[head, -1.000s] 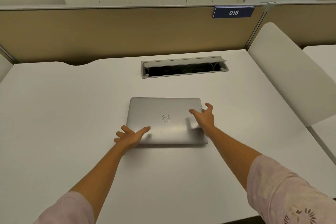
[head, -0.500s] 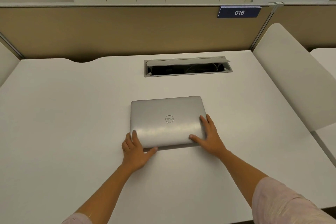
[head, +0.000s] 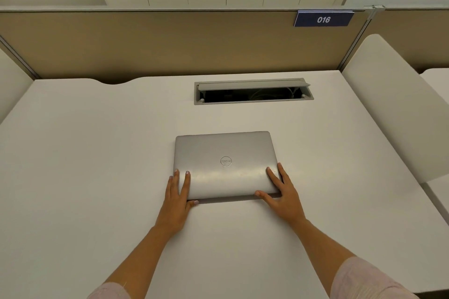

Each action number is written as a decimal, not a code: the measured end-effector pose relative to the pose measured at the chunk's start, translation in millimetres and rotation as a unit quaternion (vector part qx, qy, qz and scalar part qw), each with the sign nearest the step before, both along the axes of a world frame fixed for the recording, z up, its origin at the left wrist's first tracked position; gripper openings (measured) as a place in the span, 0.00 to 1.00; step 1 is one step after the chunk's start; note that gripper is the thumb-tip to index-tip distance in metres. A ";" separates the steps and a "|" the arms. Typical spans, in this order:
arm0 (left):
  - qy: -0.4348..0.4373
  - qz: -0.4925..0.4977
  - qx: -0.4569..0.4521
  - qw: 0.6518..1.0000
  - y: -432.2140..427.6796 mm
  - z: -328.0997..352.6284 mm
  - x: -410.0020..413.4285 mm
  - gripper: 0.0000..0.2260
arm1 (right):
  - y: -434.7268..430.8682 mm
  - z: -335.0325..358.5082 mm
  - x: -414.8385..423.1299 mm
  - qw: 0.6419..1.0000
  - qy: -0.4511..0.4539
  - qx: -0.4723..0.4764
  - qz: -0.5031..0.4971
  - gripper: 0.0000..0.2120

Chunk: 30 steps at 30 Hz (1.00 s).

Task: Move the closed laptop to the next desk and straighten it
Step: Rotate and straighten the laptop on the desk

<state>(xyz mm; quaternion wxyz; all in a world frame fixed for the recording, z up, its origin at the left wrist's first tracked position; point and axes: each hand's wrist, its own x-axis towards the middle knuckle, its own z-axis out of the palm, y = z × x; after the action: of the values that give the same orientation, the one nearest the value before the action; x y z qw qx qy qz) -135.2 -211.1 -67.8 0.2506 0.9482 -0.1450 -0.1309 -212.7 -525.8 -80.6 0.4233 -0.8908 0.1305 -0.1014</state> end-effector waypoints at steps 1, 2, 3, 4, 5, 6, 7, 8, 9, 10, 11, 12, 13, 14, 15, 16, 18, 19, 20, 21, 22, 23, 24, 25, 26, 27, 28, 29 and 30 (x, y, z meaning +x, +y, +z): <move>0.001 0.000 0.000 1.000 -0.2 0.6 1.3 0.38 | 0.0 -0.2 0.1 1.000 0.001 0.003 -0.002 0.39; 0.001 0.000 0.001 1.000 -0.4 1.0 2.4 0.38 | 0.2 -0.4 0.2 1.000 0.003 0.005 -0.004 0.39; 0.002 -0.001 0.003 1.000 -0.4 1.3 3.4 0.38 | 0.4 -0.4 0.2 1.000 0.005 0.006 -0.005 0.39; 0.002 -0.001 0.005 1.000 -0.5 1.5 4.2 0.38 | 0.6 -0.4 0.2 1.000 0.007 0.006 -0.005 0.39; 0.003 -0.001 0.005 1.000 -1.0 1.6 4.6 0.38 | 0.4 -0.4 0.4 1.000 0.006 0.004 -0.004 0.40; 0.004 0.000 0.004 1.000 -1.4 1.7 4.7 0.38 | 0.1 -0.4 0.6 1.000 0.005 0.002 -0.003 0.40; 0.006 0.002 0.003 1.000 -1.9 2.0 4.8 0.38 | -0.2 -0.6 0.7 1.000 0.004 -0.001 0.000 0.40; 0.008 0.003 0.002 1.000 -2.2 2.3 4.8 0.38 | -0.5 -0.9 0.8 1.000 0.001 -0.007 0.003 0.40; 0.008 0.003 0.002 1.000 -2.3 2.6 4.8 0.38 | -0.6 -1.4 0.7 1.000 -0.001 -0.013 0.008 0.40; 0.009 0.001 0.003 1.000 -2.2 2.9 4.5 0.38 | -0.7 -1.8 0.8 1.000 -0.003 -0.021 0.013 0.39; 0.008 -0.001 0.004 1.000 -2.0 3.0 4.3 0.38 | -0.9 -2.3 0.8 0.999 -0.004 -0.026 0.018 0.39; 0.007 -0.004 0.007 1.000 -1.8 3.2 4.2 0.38 | -1.0 -2.7 1.2 0.999 -0.003 -0.028 0.022 0.39; 0.006 -0.006 0.009 1.000 -1.5 3.4 4.2 0.38 | -1.3 -3.1 1.6 0.999 0.000 -0.029 0.024 0.38; 0.005 -0.007 0.011 1.000 -1.2 3.5 4.1 0.38 | -1.5 -3.5 2.1 0.999 0.004 -0.029 0.025 0.38; 0.004 -0.009 0.013 1.000 -0.9 3.3 4.3 0.38 | -1.8 -4.1 2.1 0.999 0.008 -0.030 0.028 0.38; 0.004 -0.010 0.016 1.000 -0.2 3.3 4.5 0.38 | -2.1 -4.5 2.0 0.999 0.014 -0.031 0.032 0.38; 0.006 -0.011 0.019 1.000 0.3 3.9 4.9 0.38 | -2.6 -4.8 1.8 0.998 0.032 -0.035 0.043 0.39; 0.004 -0.011 0.021 1.000 0.4 3.7 4.8 0.38 | -2.4 -5.1 1.9 0.998 0.039 -0.035 0.046 0.39; 0.000 -0.010 0.026 1.000 0.2 3.5 4.3 0.37 | -1.6 -5.0 1.7 0.997 0.046 -0.035 0.049 0.39; -0.009 -0.007 0.032 0.999 -0.1 3.3 2.5 0.37 | -0.6 -5.8 0.8 0.997 0.049 -0.043 0.050 0.39; -0.018 -0.001 0.034 0.999 0.0 2.9 -0.5 0.37 | 0.9 -7.0 -1.1 0.995 0.052 -0.068 0.051 0.38; -0.025 0.009 0.032 0.999 0.2 2.1 -4.7 0.36 | 2.8 -9.0 -4.7 0.991 0.055 -0.113 0.052 0.37; -0.029 0.019 0.033 0.999 0.6 0.6 -9.9 0.36 | 5.2 -11.2 -10.1 0.982 0.060 -0.170 0.054 0.36; -0.034 0.023 0.036 0.999 1.7 -1.6 -15.6 0.37 | 7.7 -13.8 -16.7 0.971 0.063 -0.224 0.059 0.35; -0.043 0.023 0.040 0.998 3.1 -4.7 -21.2 0.40 | 10.1 -15.9 -23.5 0.961 0.064 -0.259 0.067 0.34; -0.053 0.021 0.043 0.997 5.4 -9.1 -26.1 0.42 | 12.0 -17.9 -30.1 0.956 0.060 -0.277 0.077 0.34; -0.064 0.023 0.046 0.997 7.4 -12.7 -31.1 0.43 | 13.8 -18.1 -36.1 0.954 0.057 -0.283 0.084 0.33; -0.071 0.023 0.052 0.996 9.3 -15.4 -35.8 0.42 | 15.2 -18.3 -41.0 0.952 0.056 -0.286 0.092 0.33; -0.071 0.023 0.060 0.995 11.2 -16.7 -40.7 0.42 | 15.9 -17.6 -45.5 0.951 0.059 -0.287 0.100 0.33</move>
<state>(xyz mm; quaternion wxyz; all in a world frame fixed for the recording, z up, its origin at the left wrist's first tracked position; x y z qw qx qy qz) -175.9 -199.9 -84.5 0.1854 0.9715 -0.1323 -0.0660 -258.2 -509.9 -98.2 0.1489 -0.9876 0.0308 -0.0388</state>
